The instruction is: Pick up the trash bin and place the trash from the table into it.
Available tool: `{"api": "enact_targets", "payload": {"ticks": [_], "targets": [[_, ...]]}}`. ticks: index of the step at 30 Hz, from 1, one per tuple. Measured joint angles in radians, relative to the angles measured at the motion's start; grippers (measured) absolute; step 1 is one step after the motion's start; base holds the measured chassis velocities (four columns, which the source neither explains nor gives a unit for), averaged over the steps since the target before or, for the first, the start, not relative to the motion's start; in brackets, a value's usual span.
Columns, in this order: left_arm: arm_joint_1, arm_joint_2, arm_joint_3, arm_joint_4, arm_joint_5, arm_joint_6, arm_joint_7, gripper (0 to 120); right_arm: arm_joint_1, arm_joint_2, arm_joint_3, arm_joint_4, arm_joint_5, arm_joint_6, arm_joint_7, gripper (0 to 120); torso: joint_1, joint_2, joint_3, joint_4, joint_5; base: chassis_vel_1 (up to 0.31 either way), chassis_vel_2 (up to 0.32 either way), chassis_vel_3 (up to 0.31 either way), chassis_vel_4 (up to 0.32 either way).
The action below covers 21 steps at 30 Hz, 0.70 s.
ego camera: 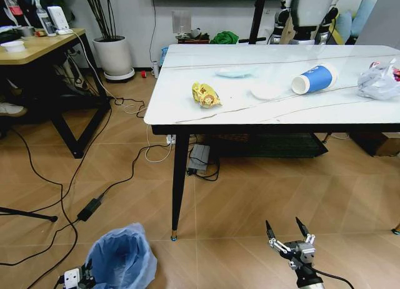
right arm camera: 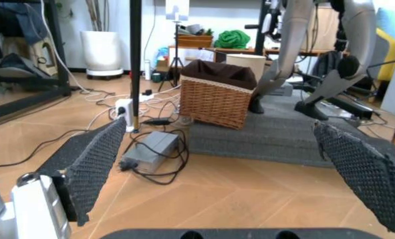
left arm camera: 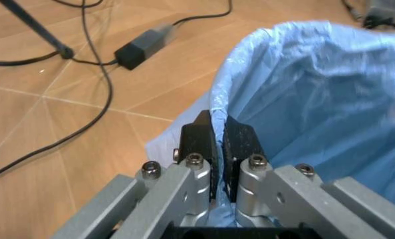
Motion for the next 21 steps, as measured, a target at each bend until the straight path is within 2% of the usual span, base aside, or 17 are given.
{"api": "enact_targets", "payload": {"ticks": [5,21], "targets": [[0.027,-0.004,0.005,-0.054,-0.002,-0.004,0.014,0,-0.007,0.0,0.009,0.013,0.009,0.0,0.005,100,0.0,0.0,0.0,-0.0002,0.0001,0.0,0.0,0.0,0.0],[0.039,-0.003,0.008,-0.073,-0.016,-0.017,0.03,0,-0.013,0.0,0.009,0.023,0.007,0.003,-0.01,100,0.0,0.0,0.0,-0.0001,0.0001,0.0,0.0,0.0,0.0]]}}
